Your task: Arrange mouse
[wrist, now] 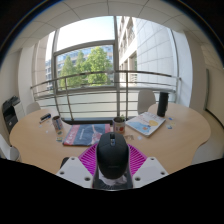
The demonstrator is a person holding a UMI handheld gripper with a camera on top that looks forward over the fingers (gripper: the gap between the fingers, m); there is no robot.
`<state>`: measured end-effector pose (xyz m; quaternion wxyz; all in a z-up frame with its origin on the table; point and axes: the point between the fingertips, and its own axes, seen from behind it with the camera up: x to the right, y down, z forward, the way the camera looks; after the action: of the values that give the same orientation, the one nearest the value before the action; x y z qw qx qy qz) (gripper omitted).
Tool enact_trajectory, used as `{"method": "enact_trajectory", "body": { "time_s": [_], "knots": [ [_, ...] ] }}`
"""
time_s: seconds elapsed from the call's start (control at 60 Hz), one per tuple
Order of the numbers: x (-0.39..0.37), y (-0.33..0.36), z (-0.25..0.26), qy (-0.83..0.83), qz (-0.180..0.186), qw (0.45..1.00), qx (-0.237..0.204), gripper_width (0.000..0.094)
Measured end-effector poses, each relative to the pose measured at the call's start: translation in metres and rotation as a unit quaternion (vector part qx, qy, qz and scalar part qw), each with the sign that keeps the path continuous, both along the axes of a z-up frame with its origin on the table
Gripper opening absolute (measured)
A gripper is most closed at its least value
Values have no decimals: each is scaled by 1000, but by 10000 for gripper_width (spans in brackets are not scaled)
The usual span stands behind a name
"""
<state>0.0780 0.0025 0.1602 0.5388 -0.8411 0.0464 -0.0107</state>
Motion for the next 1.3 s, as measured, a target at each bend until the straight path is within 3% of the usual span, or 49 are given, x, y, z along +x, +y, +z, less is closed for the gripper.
{"method": "enact_trajectory", "body": {
  "time_s": [0.133, 0.367, 0.417, 0.483, 0.533, 0.65, 0.867, 1.067, 1.3],
  "knots": [
    [-61, -11, -113, 16, 24, 995, -97, 382],
    [-86, -24, -170, 20, 37, 986, -159, 541],
    [-87, -30, -160, 19, 35, 988, -150, 638],
    [-86, -40, -133, 5, 35, 990, -133, 862],
    [-85, -49, -108, -8, 32, 992, -121, 820],
    [-90, -84, -42, -23, 35, 995, -91, 845],
    [-107, -166, 30, -29, 38, 997, -66, 843],
    [-118, -241, 52, -32, 44, 997, -61, 842],
    [-120, -291, 38, -36, 43, 995, -77, 844]
  ]
}}
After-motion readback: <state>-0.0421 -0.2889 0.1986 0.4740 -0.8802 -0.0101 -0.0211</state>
